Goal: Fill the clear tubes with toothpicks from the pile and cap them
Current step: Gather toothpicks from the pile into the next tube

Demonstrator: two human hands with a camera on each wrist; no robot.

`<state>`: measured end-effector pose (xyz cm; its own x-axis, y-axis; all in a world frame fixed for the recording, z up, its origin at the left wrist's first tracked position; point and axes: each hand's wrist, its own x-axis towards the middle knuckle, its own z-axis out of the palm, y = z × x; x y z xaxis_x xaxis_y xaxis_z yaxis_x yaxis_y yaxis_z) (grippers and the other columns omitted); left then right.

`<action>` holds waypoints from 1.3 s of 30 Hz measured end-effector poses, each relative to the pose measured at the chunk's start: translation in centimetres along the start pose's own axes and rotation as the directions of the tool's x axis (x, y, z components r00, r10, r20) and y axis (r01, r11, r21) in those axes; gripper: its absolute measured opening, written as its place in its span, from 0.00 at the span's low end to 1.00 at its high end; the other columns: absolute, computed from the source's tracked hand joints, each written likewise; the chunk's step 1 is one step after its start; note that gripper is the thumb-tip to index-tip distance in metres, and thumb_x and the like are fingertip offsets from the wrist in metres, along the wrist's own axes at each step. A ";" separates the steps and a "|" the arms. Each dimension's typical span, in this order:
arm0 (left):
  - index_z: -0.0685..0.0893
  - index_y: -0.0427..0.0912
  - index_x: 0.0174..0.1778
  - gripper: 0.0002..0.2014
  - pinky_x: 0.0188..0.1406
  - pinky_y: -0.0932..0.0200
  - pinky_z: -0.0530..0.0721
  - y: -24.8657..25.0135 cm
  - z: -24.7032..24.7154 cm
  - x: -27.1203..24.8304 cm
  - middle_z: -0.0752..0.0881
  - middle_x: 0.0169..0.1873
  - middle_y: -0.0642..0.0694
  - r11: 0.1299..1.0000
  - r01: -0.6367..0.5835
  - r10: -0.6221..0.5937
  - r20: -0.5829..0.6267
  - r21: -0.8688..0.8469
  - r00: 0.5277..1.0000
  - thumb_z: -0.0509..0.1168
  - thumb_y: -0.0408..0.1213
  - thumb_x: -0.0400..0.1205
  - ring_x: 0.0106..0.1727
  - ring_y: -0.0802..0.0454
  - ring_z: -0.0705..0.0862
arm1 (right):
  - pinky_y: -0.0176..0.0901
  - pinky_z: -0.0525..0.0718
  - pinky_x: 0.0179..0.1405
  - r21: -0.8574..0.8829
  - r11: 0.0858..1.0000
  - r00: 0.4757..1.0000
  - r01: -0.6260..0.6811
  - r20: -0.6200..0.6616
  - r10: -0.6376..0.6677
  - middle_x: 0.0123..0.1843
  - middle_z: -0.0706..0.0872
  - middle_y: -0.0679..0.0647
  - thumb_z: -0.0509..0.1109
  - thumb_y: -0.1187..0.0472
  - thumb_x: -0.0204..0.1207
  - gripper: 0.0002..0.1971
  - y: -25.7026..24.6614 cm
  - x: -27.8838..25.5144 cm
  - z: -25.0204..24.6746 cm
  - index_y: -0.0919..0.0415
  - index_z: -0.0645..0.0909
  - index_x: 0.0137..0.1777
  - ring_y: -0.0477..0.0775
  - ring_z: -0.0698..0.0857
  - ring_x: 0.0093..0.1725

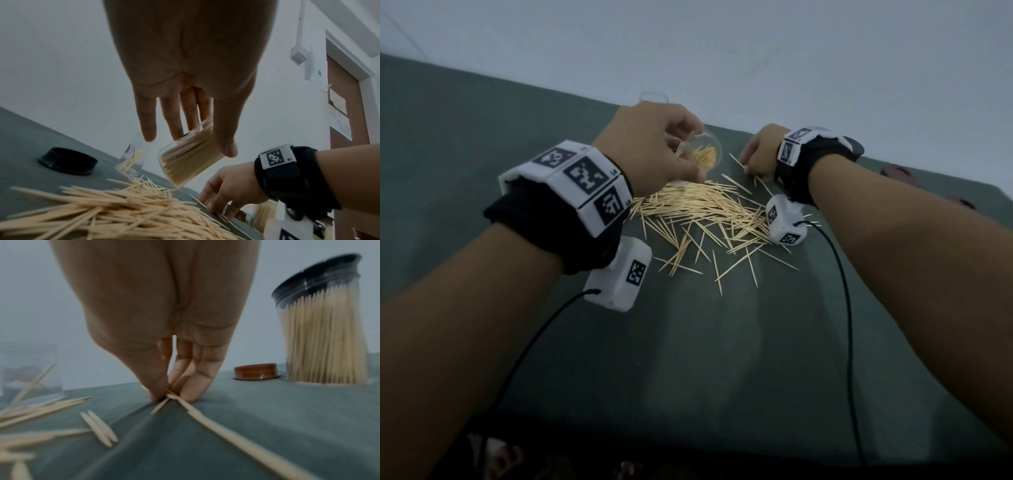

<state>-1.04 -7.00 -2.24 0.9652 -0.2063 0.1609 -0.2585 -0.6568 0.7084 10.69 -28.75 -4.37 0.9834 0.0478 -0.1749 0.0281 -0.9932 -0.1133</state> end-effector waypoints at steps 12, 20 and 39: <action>0.82 0.52 0.66 0.30 0.46 0.78 0.72 1.3 0.3 -1.5 0.86 0.53 0.60 0.999 -0.043 0.042 0.041 0.022 0.998 0.82 0.44 0.68 0.57 0.63 0.84 | 0.33 0.80 0.47 0.087 0.952 0.953 0.294 0.047 -0.298 0.42 0.88 0.36 0.72 0.58 0.76 0.09 0.5 -8.9 0.5 0.41 0.89 0.49 0.35 0.85 0.45; 0.83 0.53 0.65 0.29 0.54 0.70 0.75 1.5 0.3 -2.6 0.87 0.54 0.59 0.996 -0.047 0.043 0.056 0.072 0.998 0.82 0.45 0.67 0.58 0.62 0.85 | 0.31 0.76 0.38 0.043 0.931 0.931 0.363 0.024 -0.364 0.40 0.86 0.39 0.77 0.49 0.71 0.04 1.3 -14.4 0.9 0.40 0.86 0.45 0.38 0.83 0.42; 0.83 0.56 0.64 0.30 0.62 0.59 0.81 0.9 0.9 -2.6 0.88 0.54 0.59 0.996 -0.012 0.006 0.067 0.086 0.998 0.83 0.47 0.66 0.58 0.62 0.85 | 0.44 0.76 0.55 -0.075 0.992 0.993 0.105 0.058 -0.101 0.61 0.81 0.48 0.81 0.38 0.62 0.33 3.1 -13.7 1.5 0.46 0.76 0.65 0.52 0.80 0.62</action>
<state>-3.79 -7.67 -2.61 0.9587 -0.2586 0.1186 -0.2725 -0.7145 0.6444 -2.92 -32.32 -3.76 0.9636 0.1537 -0.2189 0.1446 -0.9878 -0.0569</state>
